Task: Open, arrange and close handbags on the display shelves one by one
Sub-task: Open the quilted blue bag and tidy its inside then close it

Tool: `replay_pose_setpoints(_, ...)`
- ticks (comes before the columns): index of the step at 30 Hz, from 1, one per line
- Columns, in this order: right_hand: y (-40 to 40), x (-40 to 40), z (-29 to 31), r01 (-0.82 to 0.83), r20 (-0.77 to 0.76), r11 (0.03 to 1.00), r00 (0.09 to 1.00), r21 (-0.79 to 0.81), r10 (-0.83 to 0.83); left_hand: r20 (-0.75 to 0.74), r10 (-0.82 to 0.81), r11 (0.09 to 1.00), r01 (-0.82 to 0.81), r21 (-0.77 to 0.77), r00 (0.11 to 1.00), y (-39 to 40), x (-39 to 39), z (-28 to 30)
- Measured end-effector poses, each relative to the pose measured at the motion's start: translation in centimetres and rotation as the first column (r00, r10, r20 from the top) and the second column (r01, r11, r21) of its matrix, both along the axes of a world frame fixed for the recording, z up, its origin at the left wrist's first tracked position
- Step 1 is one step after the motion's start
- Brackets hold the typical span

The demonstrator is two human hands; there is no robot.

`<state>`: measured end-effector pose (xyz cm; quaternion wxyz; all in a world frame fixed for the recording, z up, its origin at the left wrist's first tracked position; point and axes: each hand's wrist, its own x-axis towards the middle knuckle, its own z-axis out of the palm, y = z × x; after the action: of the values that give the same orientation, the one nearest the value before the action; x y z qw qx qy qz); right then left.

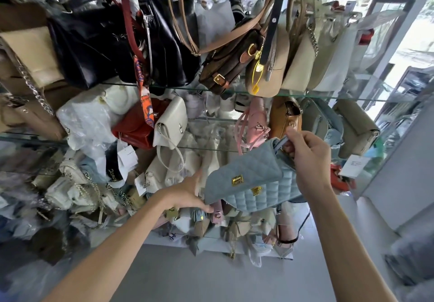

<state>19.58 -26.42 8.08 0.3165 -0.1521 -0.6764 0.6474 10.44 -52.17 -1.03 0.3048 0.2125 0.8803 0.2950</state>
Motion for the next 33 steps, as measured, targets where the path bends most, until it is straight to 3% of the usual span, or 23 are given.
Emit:
replay_pose_setpoints(3,0.0,-0.2,0.5,0.003,-0.016,0.991,1.0,-0.131,-0.005,-0.352,-0.135,0.978,0.183,0.105,0.926,1.1,0.1,0.4)
replay_pose_setpoints(5,0.3,-0.2,1.0,-0.005,-0.044,0.966,0.999,-0.258,-0.006,-0.462,-0.174,0.941,0.285,0.181,0.87,2.0,0.4,0.1)
replay_pose_setpoints(7,0.9,0.0,1.6,-0.008,-0.055,0.932,0.998,-0.363,-0.013,-0.491,-0.069,0.9,0.266,0.344,0.868,2.4,0.7,0.1)
replay_pose_setpoints(8,1.2,0.1,1.9,-0.012,-0.072,0.908,0.997,-0.419,-0.02,-0.47,0.039,0.859,0.21,0.466,0.882,2.4,0.7,0.2)
replay_pose_setpoints(10,1.9,0.4,1.9,-0.042,-0.133,0.854,0.991,-0.518,-0.031,-0.271,0.255,0.705,0.014,0.71,0.928,2.6,0.6,0.8)
replay_pose_setpoints(12,2.1,0.6,1.8,-0.09,-0.191,0.814,0.981,-0.574,-0.026,0.001,0.334,0.529,-0.189,0.827,0.943,3.0,0.5,1.8)
replay_pose_setpoints(13,2.0,0.5,1.7,-0.118,-0.218,0.791,0.976,-0.6,-0.02,0.097,0.339,0.488,-0.263,0.832,0.936,3.3,0.5,2.2)
replay_pose_setpoints(17,1.6,0.3,1.5,-0.18,-0.264,0.708,0.965,-0.683,-0.009,0.249,0.179,0.517,-0.306,0.799,0.952,3.2,0.1,2.6)
replay_pose_setpoints(20,1.6,0.1,1.2,-0.12,-0.226,0.754,0.973,-0.646,-0.039,0.314,0.094,0.514,-0.317,0.797,0.945,3.4,0.0,3.2)
replay_pose_setpoints(24,1.6,-0.3,1.1,-0.04,-0.166,0.838,0.984,-0.545,-0.062,0.366,0.189,0.405,-0.413,0.816,0.911,4.1,0.2,4.1)
replay_pose_setpoints(28,1.8,-0.2,2.0,-0.014,-0.007,0.996,1.0,-0.091,0.014,0.377,0.249,0.312,-0.443,0.84,0.892,3.9,-0.3,5.1)
replay_pose_setpoints(30,2.8,-0.2,1.9,-0.116,0.028,0.993,0.993,0.021,0.115,0.386,0.246,0.293,-0.448,0.845,0.889,3.4,-0.6,5.7)
replay_pose_setpoints(33,3.0,-0.2,1.3,-0.361,0.047,0.929,0.93,-0.076,0.365,0.424,0.206,0.259,-0.467,0.845,0.882,3.1,-0.8,6.4)
